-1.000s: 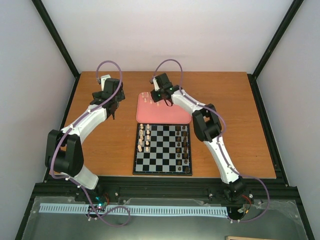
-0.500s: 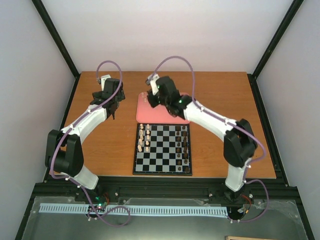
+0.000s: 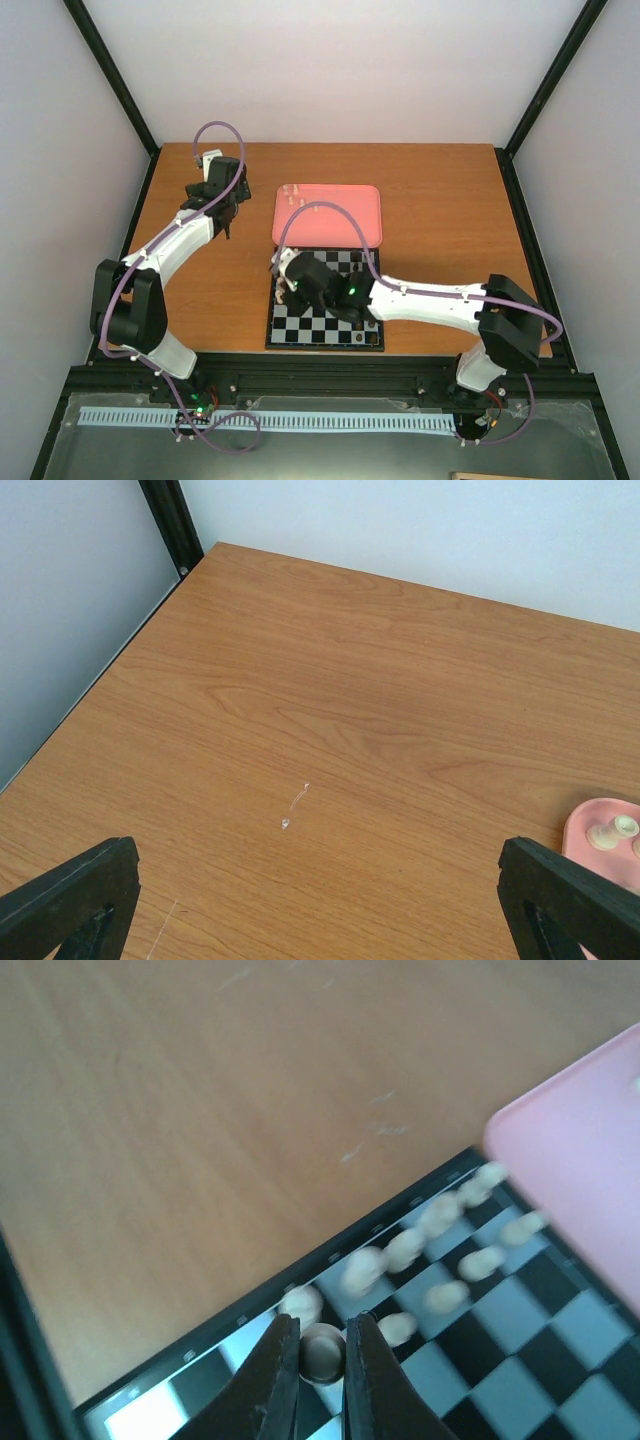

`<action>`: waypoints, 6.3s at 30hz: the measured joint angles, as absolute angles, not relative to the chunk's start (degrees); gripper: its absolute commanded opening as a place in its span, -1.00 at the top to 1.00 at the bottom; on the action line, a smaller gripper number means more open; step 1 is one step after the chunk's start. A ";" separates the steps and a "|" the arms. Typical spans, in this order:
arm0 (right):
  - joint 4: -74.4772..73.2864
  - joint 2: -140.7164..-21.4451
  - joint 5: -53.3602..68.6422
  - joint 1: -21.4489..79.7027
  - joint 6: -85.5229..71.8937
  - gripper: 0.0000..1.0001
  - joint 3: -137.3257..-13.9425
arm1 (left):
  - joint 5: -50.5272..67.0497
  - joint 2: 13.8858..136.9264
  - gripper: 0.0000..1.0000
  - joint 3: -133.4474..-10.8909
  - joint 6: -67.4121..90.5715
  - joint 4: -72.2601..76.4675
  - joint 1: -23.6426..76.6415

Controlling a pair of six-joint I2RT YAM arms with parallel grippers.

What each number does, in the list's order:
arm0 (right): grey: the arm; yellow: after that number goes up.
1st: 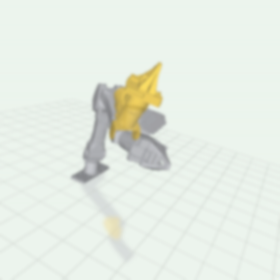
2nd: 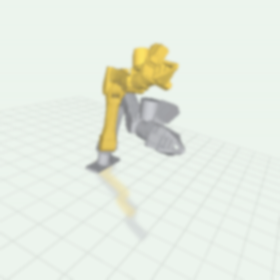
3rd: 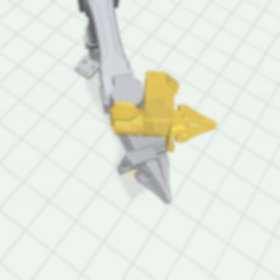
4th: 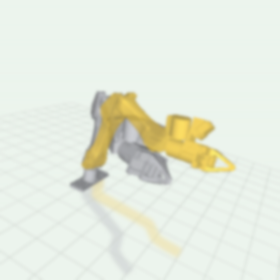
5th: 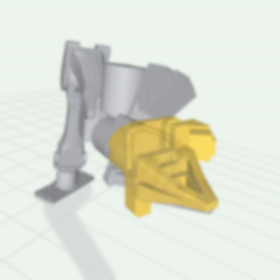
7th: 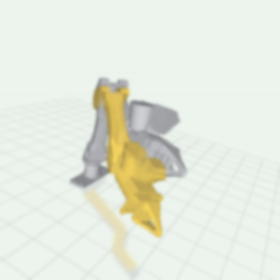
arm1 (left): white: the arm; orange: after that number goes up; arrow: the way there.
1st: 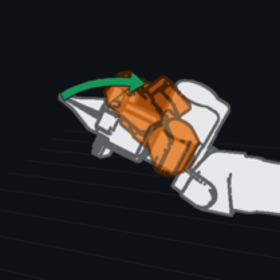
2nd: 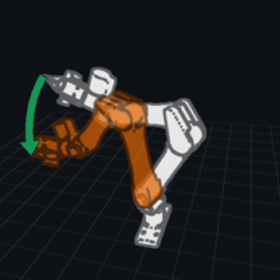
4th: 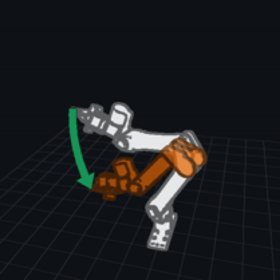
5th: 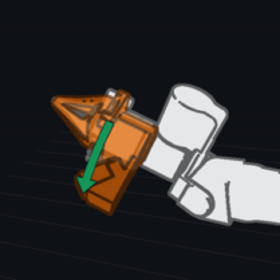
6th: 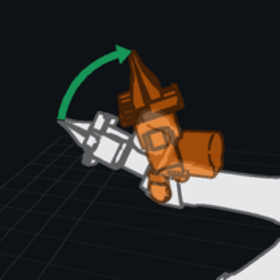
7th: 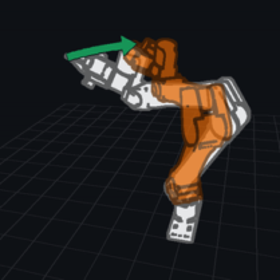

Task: Set up the chess pieces on the board
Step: Place the chess piece on the chessboard, then pick up the chess piece from the storage box.

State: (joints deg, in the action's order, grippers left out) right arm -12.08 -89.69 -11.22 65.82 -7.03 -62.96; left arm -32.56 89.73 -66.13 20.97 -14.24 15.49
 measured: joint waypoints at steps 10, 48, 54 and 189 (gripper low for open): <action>-10.72 -96.55 -8.58 72.20 -12.84 0.90 -59.22 | -32.56 89.73 -0.99 -66.13 20.95 -14.24 15.49; 1.54 -103.28 -13.76 72.20 -16.14 0.89 -56.66 | -32.60 89.76 -0.99 -66.13 20.91 -14.24 15.49; 1.56 -103.66 -15.05 72.20 -16.10 0.89 -56.84 | -32.60 89.84 -1.00 -66.13 20.91 -14.24 15.49; -27.86 -132.07 -2.07 34.68 -5.13 0.94 -107.02 | -32.01 90.76 -0.99 -66.94 20.91 -14.28 15.51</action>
